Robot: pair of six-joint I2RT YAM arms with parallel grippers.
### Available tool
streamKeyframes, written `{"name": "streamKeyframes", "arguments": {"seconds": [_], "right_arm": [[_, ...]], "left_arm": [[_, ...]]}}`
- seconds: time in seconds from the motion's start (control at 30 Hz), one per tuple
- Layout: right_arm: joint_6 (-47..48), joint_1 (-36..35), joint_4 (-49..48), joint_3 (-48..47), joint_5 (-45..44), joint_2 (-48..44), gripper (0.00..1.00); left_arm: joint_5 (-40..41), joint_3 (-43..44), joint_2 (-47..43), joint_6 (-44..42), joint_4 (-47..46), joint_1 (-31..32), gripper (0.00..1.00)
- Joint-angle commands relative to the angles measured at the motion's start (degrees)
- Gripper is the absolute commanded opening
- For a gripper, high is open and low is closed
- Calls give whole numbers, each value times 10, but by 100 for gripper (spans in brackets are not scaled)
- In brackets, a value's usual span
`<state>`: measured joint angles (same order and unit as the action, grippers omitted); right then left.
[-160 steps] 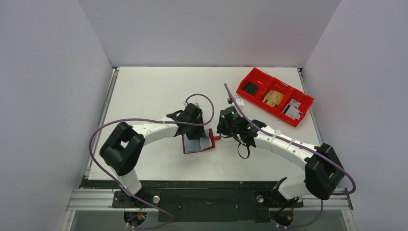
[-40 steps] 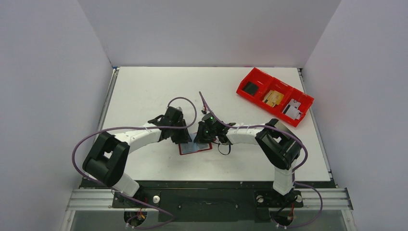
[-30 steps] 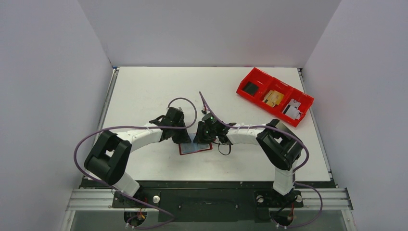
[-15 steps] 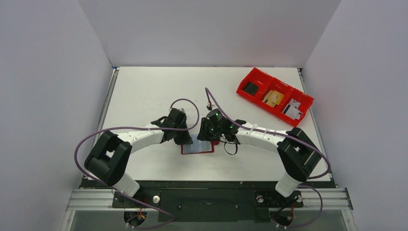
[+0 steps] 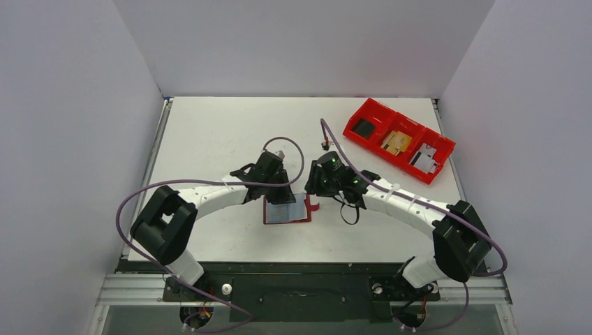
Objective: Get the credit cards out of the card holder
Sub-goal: Remove the credit card from the card holder.
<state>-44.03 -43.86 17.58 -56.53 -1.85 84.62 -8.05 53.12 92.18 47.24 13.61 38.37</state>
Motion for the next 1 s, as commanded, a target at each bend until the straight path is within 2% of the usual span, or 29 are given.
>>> {"name": "streamKeyframes", "arguments": {"seconds": [0.0,0.33,0.5,0.67,0.97], "right_arm": [[8,8,12,22,-34,-41,35],[4,12,17,46,-39,-67,35],[4,13,16,47,-35,-65,35],[5,13,14,45,-31,-62,35],[-1,10,6,33,-9,-60,35]], "left_arm": [[-12,40,25,-12,-24,14,17],[-28,68,85,-11,-34,28,24],[-25,78,93,-13,-35,31,35],[-21,82,73,-20,-32,30,50],[2,72,14,-29,-14,13,55]]}}
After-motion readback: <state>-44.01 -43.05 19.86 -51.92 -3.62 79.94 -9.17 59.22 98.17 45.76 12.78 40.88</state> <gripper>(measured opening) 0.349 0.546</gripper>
